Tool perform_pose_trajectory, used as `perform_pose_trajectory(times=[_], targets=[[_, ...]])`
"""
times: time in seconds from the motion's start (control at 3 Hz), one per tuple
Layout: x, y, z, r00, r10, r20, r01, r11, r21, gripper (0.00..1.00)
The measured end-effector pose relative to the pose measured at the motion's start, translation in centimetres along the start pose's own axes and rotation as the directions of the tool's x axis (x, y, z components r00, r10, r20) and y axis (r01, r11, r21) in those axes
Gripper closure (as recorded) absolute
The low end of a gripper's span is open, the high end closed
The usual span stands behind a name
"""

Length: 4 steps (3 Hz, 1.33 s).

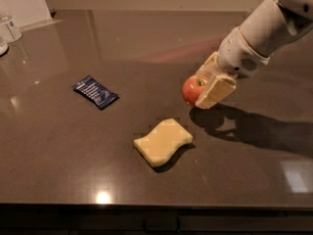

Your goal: Move apple near sponge

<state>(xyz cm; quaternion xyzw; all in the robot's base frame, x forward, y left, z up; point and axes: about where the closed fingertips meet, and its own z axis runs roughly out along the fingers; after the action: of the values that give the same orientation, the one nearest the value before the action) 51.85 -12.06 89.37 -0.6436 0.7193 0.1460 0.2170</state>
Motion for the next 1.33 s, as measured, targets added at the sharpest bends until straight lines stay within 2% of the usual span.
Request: perform_pose_trajectory(times=[0.67, 1.0, 1.33], targets=[[2.1, 3.4, 0.9, 1.0, -0.019, -0.02, 0.017, 0.9981, -0.059, 1.0], [2.3, 4.5, 1.5, 0.999, -0.022, -0.03, 0.02, 0.9973, -0.071, 0.82], [2.2, 5.0, 2.0, 0.999, -0.017, -0.031, 0.015, 0.997, -0.076, 0.59]])
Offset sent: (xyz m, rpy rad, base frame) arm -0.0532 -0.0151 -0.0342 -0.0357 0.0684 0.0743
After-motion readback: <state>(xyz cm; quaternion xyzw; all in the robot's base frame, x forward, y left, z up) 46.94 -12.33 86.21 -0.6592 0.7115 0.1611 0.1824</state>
